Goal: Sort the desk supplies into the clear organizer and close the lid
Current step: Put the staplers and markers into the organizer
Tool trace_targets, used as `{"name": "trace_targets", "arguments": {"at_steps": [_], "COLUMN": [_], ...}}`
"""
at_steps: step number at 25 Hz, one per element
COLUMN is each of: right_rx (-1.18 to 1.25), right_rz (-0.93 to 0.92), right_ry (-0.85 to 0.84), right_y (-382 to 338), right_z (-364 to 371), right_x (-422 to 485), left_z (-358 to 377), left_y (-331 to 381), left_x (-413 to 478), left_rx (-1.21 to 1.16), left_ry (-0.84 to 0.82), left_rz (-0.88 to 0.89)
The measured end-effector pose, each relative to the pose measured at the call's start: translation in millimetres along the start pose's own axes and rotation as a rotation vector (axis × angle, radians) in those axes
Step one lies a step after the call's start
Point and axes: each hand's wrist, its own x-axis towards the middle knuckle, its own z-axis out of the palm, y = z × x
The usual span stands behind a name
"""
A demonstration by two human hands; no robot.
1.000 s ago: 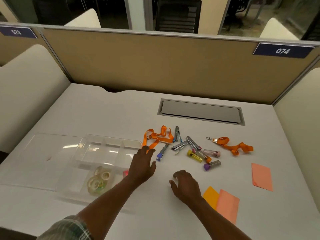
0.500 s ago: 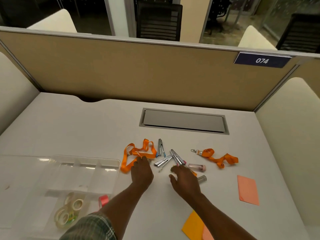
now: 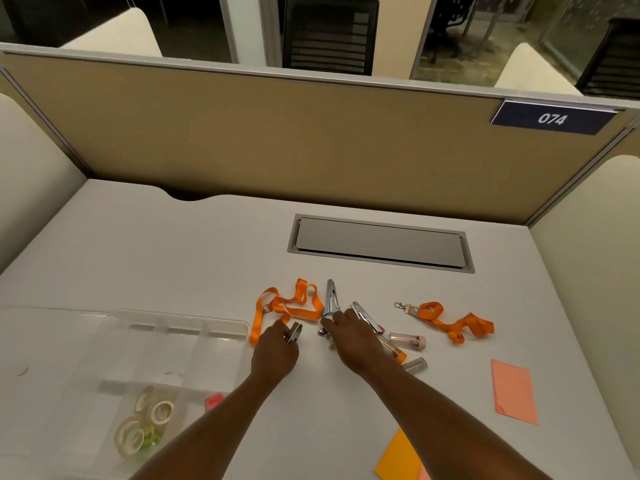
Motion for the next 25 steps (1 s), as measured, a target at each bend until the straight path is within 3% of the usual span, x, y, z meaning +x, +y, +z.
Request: {"name": "trace_targets", "arguments": {"at_steps": [7,11,15,20,25], "right_rx": [-0.132,0.015,0.602,1.625,1.947], "right_rz": [-0.054,0.048,0.369,0.700,0.835], "right_ry": [-0.041,-0.017,0.050,-0.035,0.003], "right_y": [-9.3,-23.0,-48.1,-71.0,-101.0], "right_z": [5.6,7.9,-1.0,-25.5,-45.2], "right_x": [0.7,-10.0,-27.7,-61.7,-85.4], "left_z": [-22.4,-33.9,-50.9,-72.4,-88.6], "left_y": [-16.2,-25.8,-26.2,-9.2,1.3], "left_x": [-33.7,-55.0,-77.7,-102.0,-117.7], "left_rx": [-0.538,-0.773,-0.996,-1.243,-1.289], "left_ry": [-0.104,-0.145,-0.173,-0.174,-0.123], "left_rz": [-0.301,-0.320,-0.315,-0.368,-0.339]}}
